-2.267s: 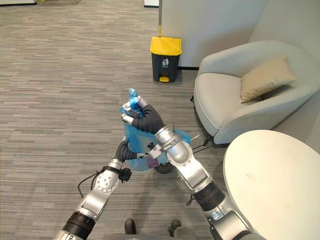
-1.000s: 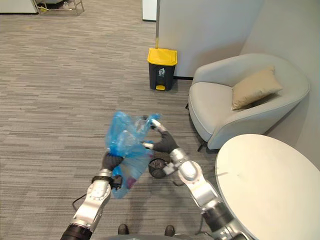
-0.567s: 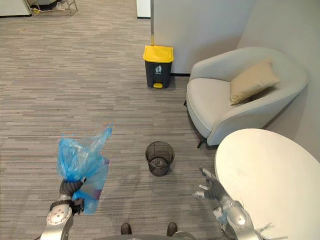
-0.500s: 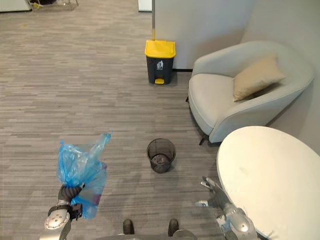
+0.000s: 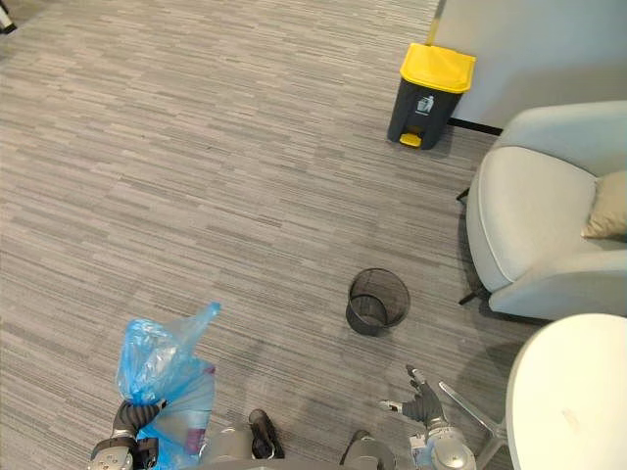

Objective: Gather rubbish on tea table into small bin, then transfer packed bag to large trash can.

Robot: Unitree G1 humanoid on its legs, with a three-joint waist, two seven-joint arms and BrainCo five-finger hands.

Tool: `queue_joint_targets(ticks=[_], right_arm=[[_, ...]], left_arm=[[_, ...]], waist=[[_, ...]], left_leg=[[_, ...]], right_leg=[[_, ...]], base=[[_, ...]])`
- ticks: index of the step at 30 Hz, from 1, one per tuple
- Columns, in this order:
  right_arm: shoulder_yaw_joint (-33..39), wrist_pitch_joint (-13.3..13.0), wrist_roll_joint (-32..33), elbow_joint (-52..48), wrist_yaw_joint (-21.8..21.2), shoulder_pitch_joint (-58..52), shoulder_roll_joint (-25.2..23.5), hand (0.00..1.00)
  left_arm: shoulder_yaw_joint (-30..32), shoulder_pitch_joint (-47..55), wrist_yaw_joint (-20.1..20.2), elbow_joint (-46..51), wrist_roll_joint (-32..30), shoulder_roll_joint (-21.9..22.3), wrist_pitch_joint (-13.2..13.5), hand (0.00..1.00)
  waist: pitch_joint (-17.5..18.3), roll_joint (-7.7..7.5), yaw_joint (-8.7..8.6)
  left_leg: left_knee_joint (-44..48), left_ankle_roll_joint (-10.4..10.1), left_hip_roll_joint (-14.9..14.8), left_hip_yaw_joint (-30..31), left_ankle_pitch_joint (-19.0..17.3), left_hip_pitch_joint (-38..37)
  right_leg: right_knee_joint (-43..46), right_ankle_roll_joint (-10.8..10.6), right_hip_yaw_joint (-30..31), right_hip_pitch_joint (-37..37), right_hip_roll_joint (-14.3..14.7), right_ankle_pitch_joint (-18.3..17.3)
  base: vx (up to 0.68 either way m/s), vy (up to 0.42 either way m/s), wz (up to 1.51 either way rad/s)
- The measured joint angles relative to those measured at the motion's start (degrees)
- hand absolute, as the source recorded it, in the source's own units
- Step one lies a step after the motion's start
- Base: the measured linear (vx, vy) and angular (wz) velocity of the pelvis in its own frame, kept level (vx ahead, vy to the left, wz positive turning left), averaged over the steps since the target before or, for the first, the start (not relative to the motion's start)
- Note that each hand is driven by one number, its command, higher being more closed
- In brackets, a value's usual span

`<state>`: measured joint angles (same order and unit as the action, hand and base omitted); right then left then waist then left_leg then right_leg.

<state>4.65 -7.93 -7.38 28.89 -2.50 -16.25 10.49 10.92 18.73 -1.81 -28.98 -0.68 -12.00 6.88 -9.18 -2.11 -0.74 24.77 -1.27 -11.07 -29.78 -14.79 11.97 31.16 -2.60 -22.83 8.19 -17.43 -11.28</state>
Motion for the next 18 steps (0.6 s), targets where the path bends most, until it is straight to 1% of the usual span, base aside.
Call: queue_joint_targets(ticks=[1, 2, 3, 4, 5, 6, 7, 8, 9, 10, 11, 12, 13, 14, 15, 16, 17, 18], right_arm=[[-0.05, 0.16, 0.02, -0.76, 0.04, -0.23, -0.09, 0.00], [-0.14, 0.30, 0.04, -2.05, 0.10, -0.68, -0.68, 0.00], [-0.20, 0.37, 0.05, -2.28, 0.13, -0.97, -1.77, 0.00], [-0.22, 0.41, 0.06, -2.38, 0.14, -1.02, -2.32, 0.00], [-0.21, 0.46, 0.10, -3.05, 0.21, -1.43, -3.32, 0.00], [-0.22, 0.41, 0.12, -3.36, 0.33, -1.62, -3.49, 0.00], [-0.18, 0.41, 0.14, -3.30, 0.49, -1.44, -3.45, 0.00], [-0.19, 0.44, 0.14, -2.42, 0.95, -1.21, -3.41, 0.00], [-0.19, 0.47, 0.14, -0.47, 1.10, -0.61, -3.21, 0.00], [-0.18, 0.58, 0.14, 0.55, 1.10, -0.39, -3.17, 0.00], [-0.21, 0.73, 0.14, 0.73, 1.10, -0.51, -3.15, 0.00], [-0.31, 0.73, 0.14, 0.30, 1.10, -1.19, -3.15, 0.00], [-0.53, 0.75, 0.01, -0.82, 1.07, -1.89, -2.15, 0.00], [-0.68, 0.72, 0.01, -1.54, 1.07, -1.71, -1.65, 0.00], [-0.83, 0.71, -0.06, -2.58, 1.04, -1.63, -1.26, 0.00], [-1.02, 0.63, -0.17, -5.26, 0.98, -1.71, -0.44, 0.00], [-1.15, 0.56, -0.31, -6.32, 1.03, -1.76, -0.13, 0.00], [-1.15, 0.43, -0.57, -8.03, 1.17, -1.81, 0.15, 0.00]], left_arm=[[-0.44, 0.00, 0.03, 0.31, 0.00, -0.12, -0.09, 1.00], [-0.85, 0.02, 0.01, 1.64, 0.01, -0.40, -0.13, 1.00], [-1.27, -0.19, -0.47, 2.03, 0.03, -1.20, -0.11, 1.00], [-1.54, -0.30, -0.81, 2.23, 0.03, -1.70, -0.11, 1.00], [-2.18, -0.93, -0.92, 2.48, 0.05, -2.55, -0.07, 1.00], [-3.03, -2.35, -0.93, 2.42, 0.05, -2.73, -0.09, 1.00], [-3.60, -3.20, -0.93, 2.41, 0.05, -2.74, -0.06, 1.00], [-4.44, -4.91, -0.92, 2.13, 0.05, -2.72, 0.01, 1.00], [-4.52, -6.56, -0.93, 1.01, 0.04, -2.62, 0.20, 1.00], [-4.53, -7.36, -0.99, 0.63, 0.04, -2.62, 0.20, 1.00], [-4.60, -7.81, -1.10, 0.41, 0.04, -2.60, 0.22, 1.00], [-4.62, -7.63, -1.14, 0.45, 0.04, -2.27, 0.32, 1.00], [-4.70, -7.37, -0.98, 0.47, 0.01, -0.05, 0.34, 1.00], [-4.72, -7.13, -0.85, 0.96, 0.01, 0.90, 0.34, 1.00], [-4.69, -6.74, -0.75, 1.68, 0.00, 1.71, 0.35, 1.00], [-4.18, -5.71, -0.73, 2.75, -0.02, 3.38, 0.36, 1.00], [-3.93, -4.90, -0.71, 2.89, -0.02, 3.86, 0.36, 1.00], [-4.06, -3.72, -0.62, 3.06, -0.02, 4.27, 0.36, 1.00]], waist=[[-0.27, 0.02, -0.19], [-1.13, 0.39, -0.52], [-1.52, 0.51, -1.29], [-1.59, 0.34, -1.67], [-1.77, -0.50, -2.03], [-1.94, -0.66, -2.36], [-1.99, -0.60, -2.68], [-2.05, -0.52, -3.48], [-2.30, -0.33, -4.07], [-2.36, -0.34, -4.51], [-2.37, -0.33, -4.80], [-2.41, -0.19, -4.98], [-2.30, 1.29, -5.52], [-2.52, 2.65, -4.86], [-2.91, 3.41, -4.74], [-3.00, 4.32, -4.75], [-2.99, 4.36, -4.62], [-2.98, 4.48, -4.06]], left_leg=[[0.24, 0.30, 0.22, 0.18, -0.63, -0.50], [0.28, 0.71, 0.42, 0.85, -1.72, -2.09], [0.14, 0.68, 0.49, 2.47, -2.58, -2.90], [-0.18, 0.57, 0.62, 2.98, -2.90, -3.37], [-1.11, 0.18, 1.39, 3.39, -3.50, -4.79], [-1.29, -0.33, 2.03, 3.95, -4.58, -5.71], [-1.46, -0.73, 2.49, 4.42, -4.86, -6.13], [-2.47, -0.93, 3.49, 5.30, -5.21, -7.33], [-3.48, -1.45, 4.23, 6.07, -5.20, -9.20], [-4.03, -2.16, 4.59, 6.31, -5.61, -10.36], [-4.86, -3.23, 5.05, 6.80, -6.21, -12.35], [-4.73, -4.75, 5.06, 7.13, -7.08, -14.55], [0.14, -6.84, 2.13, 7.84, -8.24, -16.69], [3.79, -7.73, 0.06, 7.77, -7.50, -16.13], [8.15, -7.57, -1.44, 7.79, -5.79, -15.22], [21.01, -1.61, -5.11, 9.19, 4.09, -11.51], [25.90, -0.59, -6.90, 9.64, 10.60, -10.13], [33.18, -1.48, -9.35, 10.36, 9.95, -8.06]], right_leg=[[5.29, 2.85, 2.87, 2.52, -0.56, 1.33], [14.39, 5.26, 9.19, 7.92, -0.01, 3.23], [18.62, 1.45, 13.20, 11.10, 2.72, 0.03], [19.16, 0.74, 13.88, 12.23, 3.83, -1.11], [18.46, -0.07, 14.24, 14.85, 5.55, -2.73], [16.07, -0.36, 13.65, 17.44, 6.64, -2.91], [14.40, -0.44, 12.84, 18.65, 6.91, -2.86], [9.30, -0.59, 10.93, 20.36, 7.26, -2.51], [3.17, -0.06, 8.41, 20.86, 7.42, -1.30], [1.22, 0.26, 7.47, 21.28, 7.57, -0.49], [0.98, 1.27, 6.77, 22.20, 7.61, 0.23], [1.34, 2.75, 5.83, 21.98, 7.65, 1.42], [5.21, 8.23, 4.05, 19.85, 8.57, 1.85], [5.82, 9.38, 2.96, 18.82, 9.56, 0.70], [5.92, 9.93, 2.32, 17.49, 10.43, -0.45], [4.20, 10.68, 2.55, 13.04, 12.95, -2.78], [2.57, 11.05, 3.15, 10.41, 14.11, -3.28], [-0.89, 11.42, 4.98, 5.05, 16.46, -3.64]], base=[[0.20, 0.201, 0.27], [0.28, 0.191, 0.32], [0.31, 0.159, 0.36], [0.39, 0.100, 0.38], [0.33, 0.054, 0.31], [0.41, 0.040, 0.31], [0.38, 0.002, 0.46], [0.50, -0.019, 0.64], [0.47, -0.040, 0.66], [0.42, -0.056, 0.55], [0.48, -0.102, 0.44], [0.82, -0.209, 0.58], [0.85, -0.214, 0.33], [0.73, -0.178, 0.10], [0.69, -0.193, -0.34], [0.68, -0.219, -0.44], [0.80, -0.256, -0.76], [0.62, -0.154, -0.91]])
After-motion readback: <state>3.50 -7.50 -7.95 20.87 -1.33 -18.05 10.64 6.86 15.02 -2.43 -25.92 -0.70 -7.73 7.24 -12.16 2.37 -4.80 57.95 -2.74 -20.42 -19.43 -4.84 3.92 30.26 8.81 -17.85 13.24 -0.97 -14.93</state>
